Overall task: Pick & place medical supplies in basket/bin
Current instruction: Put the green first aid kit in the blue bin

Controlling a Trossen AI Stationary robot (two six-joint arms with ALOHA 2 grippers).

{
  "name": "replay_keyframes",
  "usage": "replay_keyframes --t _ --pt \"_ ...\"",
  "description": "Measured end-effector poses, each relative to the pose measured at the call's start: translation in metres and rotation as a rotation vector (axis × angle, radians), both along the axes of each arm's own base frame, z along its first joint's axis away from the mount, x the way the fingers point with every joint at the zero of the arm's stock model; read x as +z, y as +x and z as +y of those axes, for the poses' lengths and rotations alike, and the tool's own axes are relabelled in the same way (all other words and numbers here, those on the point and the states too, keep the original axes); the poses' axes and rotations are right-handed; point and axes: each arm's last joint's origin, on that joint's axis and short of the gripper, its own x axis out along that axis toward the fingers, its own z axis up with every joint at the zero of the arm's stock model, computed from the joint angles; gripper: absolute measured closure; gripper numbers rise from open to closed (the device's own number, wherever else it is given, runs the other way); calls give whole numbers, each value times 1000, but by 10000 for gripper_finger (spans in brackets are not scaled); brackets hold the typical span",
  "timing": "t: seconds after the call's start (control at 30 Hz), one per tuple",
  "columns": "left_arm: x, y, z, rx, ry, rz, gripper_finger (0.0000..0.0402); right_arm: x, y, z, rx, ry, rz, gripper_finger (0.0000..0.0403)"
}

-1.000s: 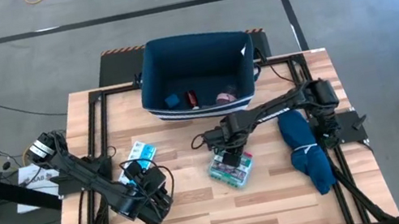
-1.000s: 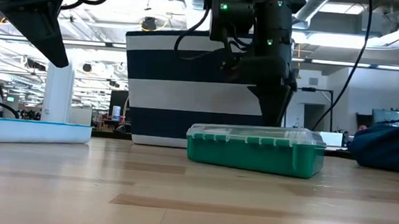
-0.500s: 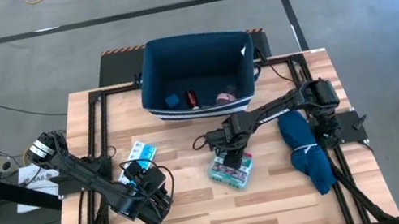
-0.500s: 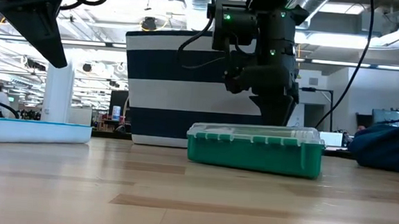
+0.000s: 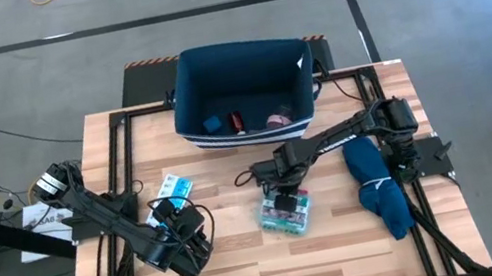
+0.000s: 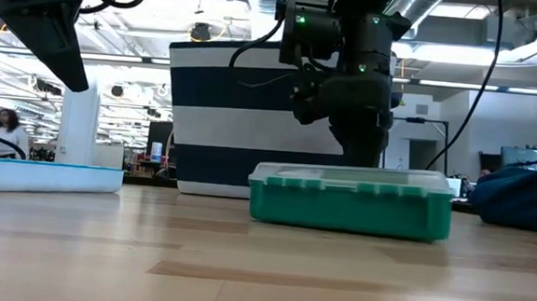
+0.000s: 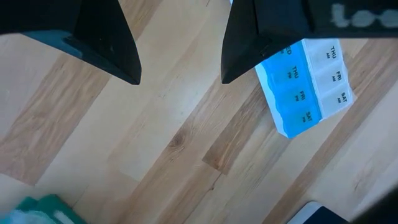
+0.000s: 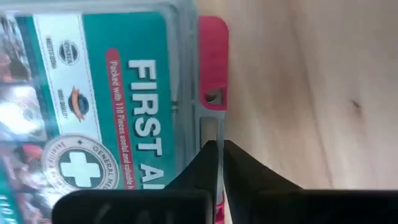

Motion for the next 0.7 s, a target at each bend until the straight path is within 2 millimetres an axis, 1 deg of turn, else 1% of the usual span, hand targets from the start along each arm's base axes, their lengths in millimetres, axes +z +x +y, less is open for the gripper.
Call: replay_keyframes --t 0.07,0.13,0.2,0.27,0.37,0.5,0.6,0.63,0.7 --pt "0 0 0 -4 1 3 189 3 2 4 40 49 -41 390" --pt "0 0 0 -17 -1 17 189 10 8 12 68 84 -90 392" --pt "-1 -2 -1 -43 -12 49 189 22 14 20 95 101 -129 397" --pt "-1 -3 -3 -66 -20 68 189 41 21 30 143 105 -172 397" --pt "-1 -4 -5 -84 -25 78 189 78 29 40 221 92 -246 399" --pt "-1 -7 -8 -98 -36 88 189 133 32 41 283 4 -314 399" --pt "-1 -9 -12 -113 -43 95 189 183 23 28 274 -175 -339 400" --pt "-1 -10 -13 -118 -42 94 189 200 18 21 258 -250 -351 400" --pt "-1 -11 -14 -127 -34 89 189 229 10 6 217 -412 -385 399"
